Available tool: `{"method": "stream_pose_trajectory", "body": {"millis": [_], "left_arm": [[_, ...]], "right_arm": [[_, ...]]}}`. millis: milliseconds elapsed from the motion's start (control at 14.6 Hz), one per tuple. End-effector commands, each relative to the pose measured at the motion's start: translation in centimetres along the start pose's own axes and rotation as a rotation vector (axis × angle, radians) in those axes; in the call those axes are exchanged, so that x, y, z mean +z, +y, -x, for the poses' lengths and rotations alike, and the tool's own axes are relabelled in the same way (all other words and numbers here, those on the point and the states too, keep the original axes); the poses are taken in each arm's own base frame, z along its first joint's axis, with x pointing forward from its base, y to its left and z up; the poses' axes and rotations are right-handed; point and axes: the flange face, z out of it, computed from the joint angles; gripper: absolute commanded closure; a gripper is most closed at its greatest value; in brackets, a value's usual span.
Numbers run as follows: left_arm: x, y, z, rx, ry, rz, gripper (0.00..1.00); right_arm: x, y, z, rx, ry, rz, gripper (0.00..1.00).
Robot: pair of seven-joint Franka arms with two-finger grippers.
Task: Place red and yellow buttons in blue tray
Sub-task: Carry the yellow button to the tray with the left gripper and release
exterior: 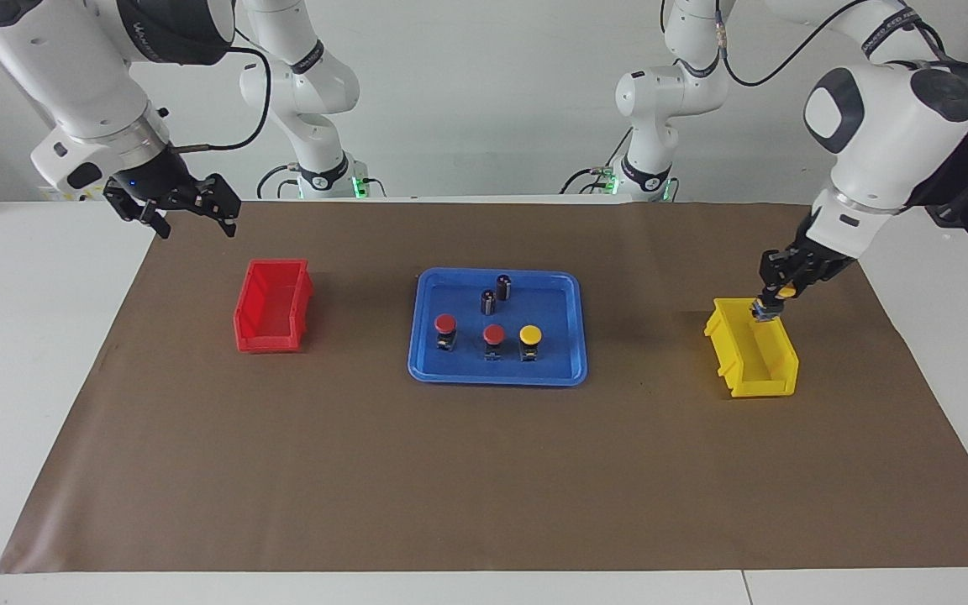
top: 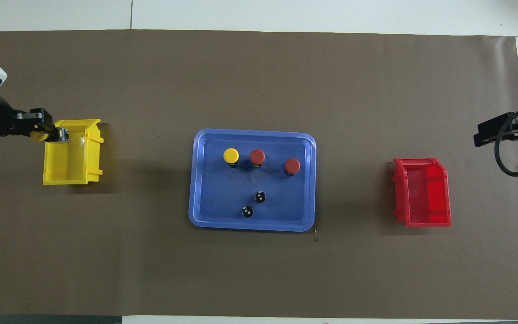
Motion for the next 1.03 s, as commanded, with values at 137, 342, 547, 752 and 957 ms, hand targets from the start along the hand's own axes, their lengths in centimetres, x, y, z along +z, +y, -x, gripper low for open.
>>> {"method": "stream_pose_trajectory", "body": {"millis": [137, 342, 547, 752, 957], "left_arm": [[6.5, 14.8, 3.5, -0.065, -0.008, 0.014, 0.99], [9.1, 19.7, 5.2, -0.064, 0.000, 0.026, 0.99], [11.1, 22.0, 5.8, -0.046, 0.004, 0.034, 0.98], [12.4, 22.5, 6.0, -0.043, 0.008, 0.039, 0.99], [14.1, 22.6, 6.7, -0.036, 0.015, 0.044, 0.99]], "right_arm": [[-0.1, 0.6, 0.9, -0.002, -0.002, 0.020, 0.00], [-0.1, 0.6, 1.1, -0.002, -0.014, 0.019, 0.00], [0.0, 0.3, 1.0, -0.005, -0.014, 0.020, 0.00], [-0.1, 0.4, 1.0, -0.003, -0.011, 0.020, 0.00], [0.0, 0.5, 1.0, 0.000, -0.012, 0.020, 0.00]]}}
